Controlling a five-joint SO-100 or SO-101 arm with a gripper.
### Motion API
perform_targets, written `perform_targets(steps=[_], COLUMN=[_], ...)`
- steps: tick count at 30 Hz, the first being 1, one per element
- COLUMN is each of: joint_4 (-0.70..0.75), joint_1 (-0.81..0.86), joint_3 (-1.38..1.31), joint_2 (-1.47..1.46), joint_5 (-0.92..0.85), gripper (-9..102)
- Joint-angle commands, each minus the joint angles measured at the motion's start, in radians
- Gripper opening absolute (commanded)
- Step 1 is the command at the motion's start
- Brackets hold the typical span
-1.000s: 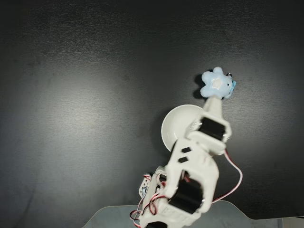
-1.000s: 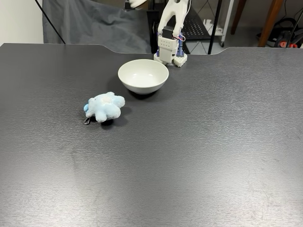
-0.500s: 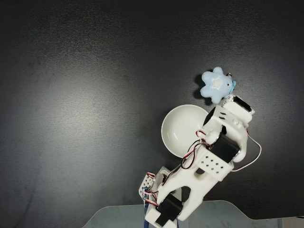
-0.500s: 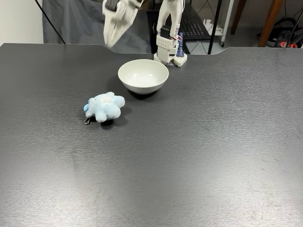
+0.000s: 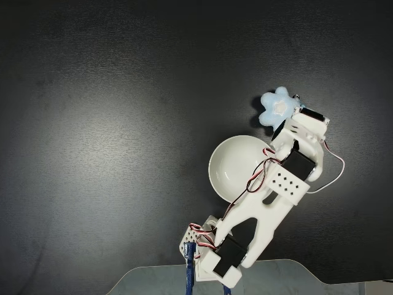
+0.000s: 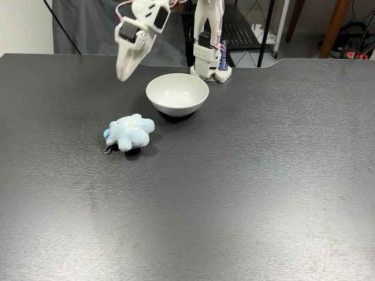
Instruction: Grasp a skyblue doll and put it in the white bowl.
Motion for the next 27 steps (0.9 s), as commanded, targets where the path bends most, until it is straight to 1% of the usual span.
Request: perform_targets(steps=[1,5,9,12,22,24,27], joint_4=[-0.103,-0.101,-0.101,-0.115,-0.098,-0.098,-0.097], joint_1=[0.012,0.012,0.011,0.011,0.051,0.051,0.051], joint_3=[-0.055,-0.054,-0.054,-0.054,-0.049,-0.046,-0.038], joint_2=[-0.011,-0.069,-0.146,-0.15,-0.15,-0.15,-0.152], joint_5=[-0.011,-0.054,-0.158,-0.219,-0.236,-0.293,-0.5], gripper=[0,0,0,0,0,4,16])
